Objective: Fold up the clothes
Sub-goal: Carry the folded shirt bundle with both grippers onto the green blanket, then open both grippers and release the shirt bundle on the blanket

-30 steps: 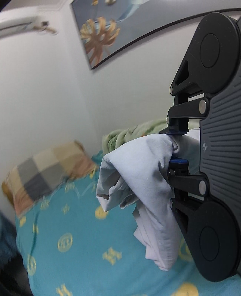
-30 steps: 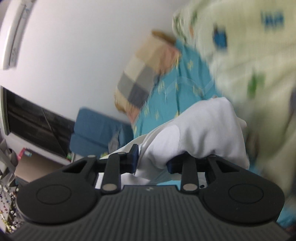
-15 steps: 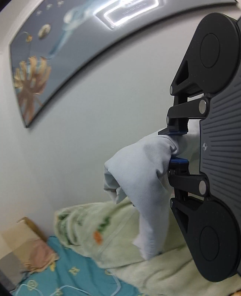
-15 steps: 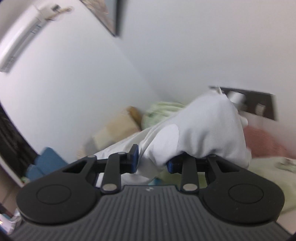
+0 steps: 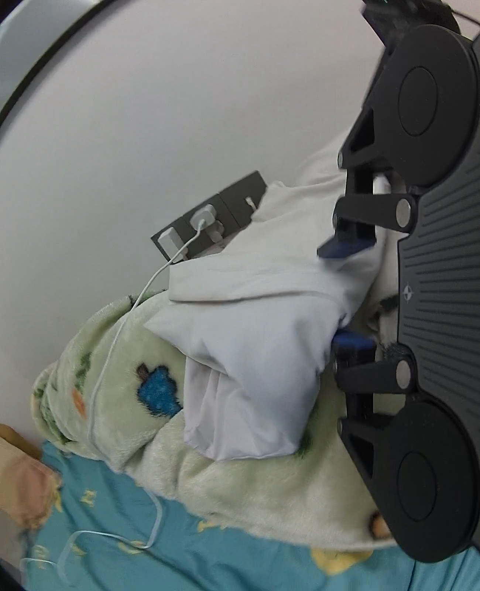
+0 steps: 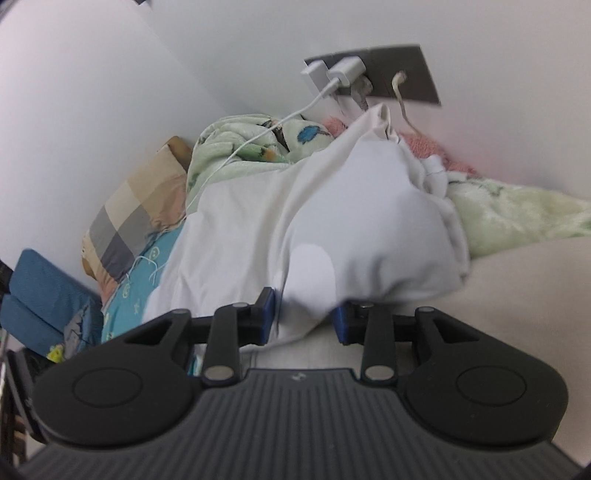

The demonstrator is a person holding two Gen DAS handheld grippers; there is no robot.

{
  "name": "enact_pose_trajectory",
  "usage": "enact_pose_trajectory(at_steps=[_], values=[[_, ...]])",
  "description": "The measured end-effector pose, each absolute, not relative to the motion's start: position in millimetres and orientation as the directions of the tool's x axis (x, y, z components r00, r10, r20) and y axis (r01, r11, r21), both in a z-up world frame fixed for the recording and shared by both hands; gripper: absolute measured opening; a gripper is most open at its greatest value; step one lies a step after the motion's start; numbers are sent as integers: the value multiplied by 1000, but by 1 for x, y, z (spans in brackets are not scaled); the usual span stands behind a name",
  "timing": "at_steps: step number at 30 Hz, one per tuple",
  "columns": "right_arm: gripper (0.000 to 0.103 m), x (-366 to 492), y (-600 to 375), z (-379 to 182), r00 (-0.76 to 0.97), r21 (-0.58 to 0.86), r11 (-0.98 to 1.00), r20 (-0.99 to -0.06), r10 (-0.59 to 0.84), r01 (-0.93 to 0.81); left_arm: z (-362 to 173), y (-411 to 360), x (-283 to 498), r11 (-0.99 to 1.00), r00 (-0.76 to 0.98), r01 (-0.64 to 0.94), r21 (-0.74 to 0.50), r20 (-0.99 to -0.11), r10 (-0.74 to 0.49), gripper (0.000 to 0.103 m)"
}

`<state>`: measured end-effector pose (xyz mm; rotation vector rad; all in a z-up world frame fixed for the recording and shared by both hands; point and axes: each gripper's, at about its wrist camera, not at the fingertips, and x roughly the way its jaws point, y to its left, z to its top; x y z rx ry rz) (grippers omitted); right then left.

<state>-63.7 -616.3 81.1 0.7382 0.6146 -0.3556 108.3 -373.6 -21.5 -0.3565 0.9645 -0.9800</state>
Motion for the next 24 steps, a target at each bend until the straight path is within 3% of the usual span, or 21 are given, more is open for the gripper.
enact_pose_trajectory(at_steps=[3, 5, 7, 11, 12, 16, 18, 24], values=[[37, -88, -600, 99, 779, 471, 730, -613, -133, 495, 4, -358, 86, 576, 260, 597, -558, -545, -797, 65], [37, -102, -585, 107, 788, 444, 755, -596, -154, 483, 21, -344, 69, 597, 304, 629, -497, -550, -778, 81], [37, -115, -570, 116, 797, 416, 778, -578, -173, 471, 42, -327, 46, 603, 348, 666, -439, -533, -772, 83], [40, -143, -540, 134, 815, 356, 821, -540, -210, 447, 75, -297, -6, 635, 447, 709, -305, -502, -741, 101], [49, -150, -533, 138, 820, 340, 830, -529, -218, 441, 80, -288, -18, 642, 468, 712, -283, -491, -735, 102], [68, -173, -504, 149, 830, 279, 860, -498, -252, 428, 98, -253, -68, 671, 543, 714, -201, -445, -712, 103], [87, -182, -491, 151, 832, 249, 870, -486, -268, 425, 103, -237, -88, 679, 564, 712, -181, -429, -706, 103], [86, -211, -450, 157, 838, 159, 894, -446, -313, 419, 116, -203, -137, 723, 647, 686, -76, -390, -655, 103]])
